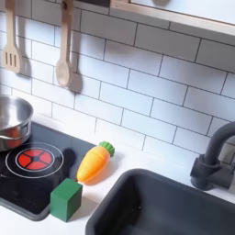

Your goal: Push button

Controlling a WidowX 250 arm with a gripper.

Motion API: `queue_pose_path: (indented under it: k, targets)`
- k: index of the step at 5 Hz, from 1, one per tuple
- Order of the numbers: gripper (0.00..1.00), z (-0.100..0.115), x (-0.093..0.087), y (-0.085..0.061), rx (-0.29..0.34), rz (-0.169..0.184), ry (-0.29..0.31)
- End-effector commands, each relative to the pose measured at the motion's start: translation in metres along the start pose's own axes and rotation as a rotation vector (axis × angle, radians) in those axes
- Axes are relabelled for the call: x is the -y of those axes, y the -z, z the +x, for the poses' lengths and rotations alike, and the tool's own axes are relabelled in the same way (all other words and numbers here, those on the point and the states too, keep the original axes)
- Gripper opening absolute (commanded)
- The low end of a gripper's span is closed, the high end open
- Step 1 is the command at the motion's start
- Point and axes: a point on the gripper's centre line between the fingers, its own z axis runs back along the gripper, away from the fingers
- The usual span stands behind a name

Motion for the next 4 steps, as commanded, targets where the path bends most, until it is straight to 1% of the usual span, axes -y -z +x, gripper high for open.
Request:
queue_pose_path:
  k: [1, 2, 3, 4]
  targets:
    - [0.0, 0.0063, 0.003, 0.0059, 0.0, 0.003, 0.019]
    - [0.0, 0.0068, 0.001, 0.0079, -0.003, 0.008, 0.027]
    - [0.0, 0.0061, 0.002, 0.0092, -0.007, 0.005, 0.031]
    - [0.0, 0.0064, 0.0021, 0.0045, 0.013, 0.023, 0.037]
